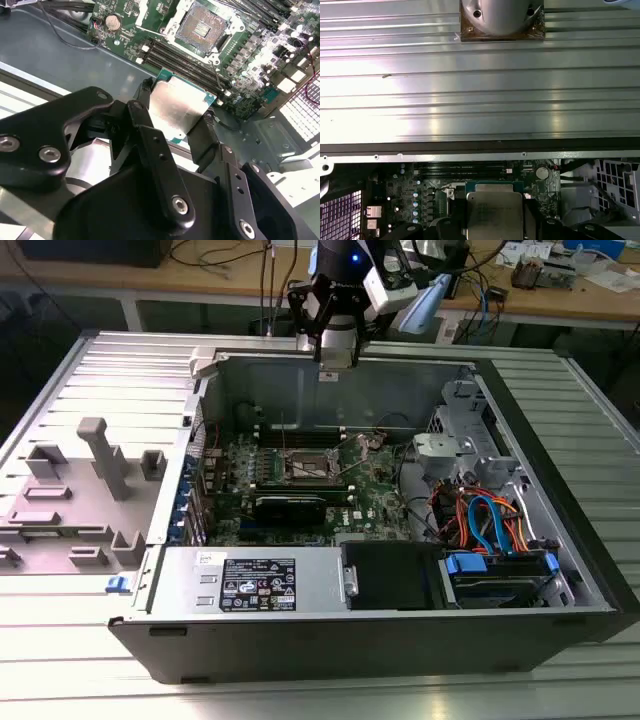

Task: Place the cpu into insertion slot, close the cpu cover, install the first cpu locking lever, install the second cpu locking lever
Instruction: 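Place the cpu into insertion slot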

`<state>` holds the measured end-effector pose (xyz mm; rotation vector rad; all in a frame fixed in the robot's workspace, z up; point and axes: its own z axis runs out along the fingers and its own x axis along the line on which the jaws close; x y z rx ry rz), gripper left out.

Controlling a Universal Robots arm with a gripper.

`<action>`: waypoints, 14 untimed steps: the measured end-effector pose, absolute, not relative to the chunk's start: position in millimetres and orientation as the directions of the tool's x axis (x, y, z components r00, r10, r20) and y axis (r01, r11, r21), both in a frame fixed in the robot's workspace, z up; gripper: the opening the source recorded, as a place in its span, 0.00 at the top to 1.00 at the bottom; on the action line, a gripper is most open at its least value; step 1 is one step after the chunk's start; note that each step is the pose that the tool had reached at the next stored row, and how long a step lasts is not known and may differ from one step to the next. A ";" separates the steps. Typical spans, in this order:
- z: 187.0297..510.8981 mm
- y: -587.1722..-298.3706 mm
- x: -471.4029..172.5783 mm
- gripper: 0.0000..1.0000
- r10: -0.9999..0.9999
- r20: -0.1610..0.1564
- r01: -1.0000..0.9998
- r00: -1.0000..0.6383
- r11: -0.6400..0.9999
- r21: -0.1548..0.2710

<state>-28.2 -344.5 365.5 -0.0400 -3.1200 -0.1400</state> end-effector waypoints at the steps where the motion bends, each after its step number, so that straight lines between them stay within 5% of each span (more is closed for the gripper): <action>1: 365.5 -344.5 -28.2 0.46 0.025 0.019 0.026 -1.000 0.996 0.089; 14: 365.1 -350.5 -28.2 0.46 0.027 0.019 0.028 -0.999 0.996 0.089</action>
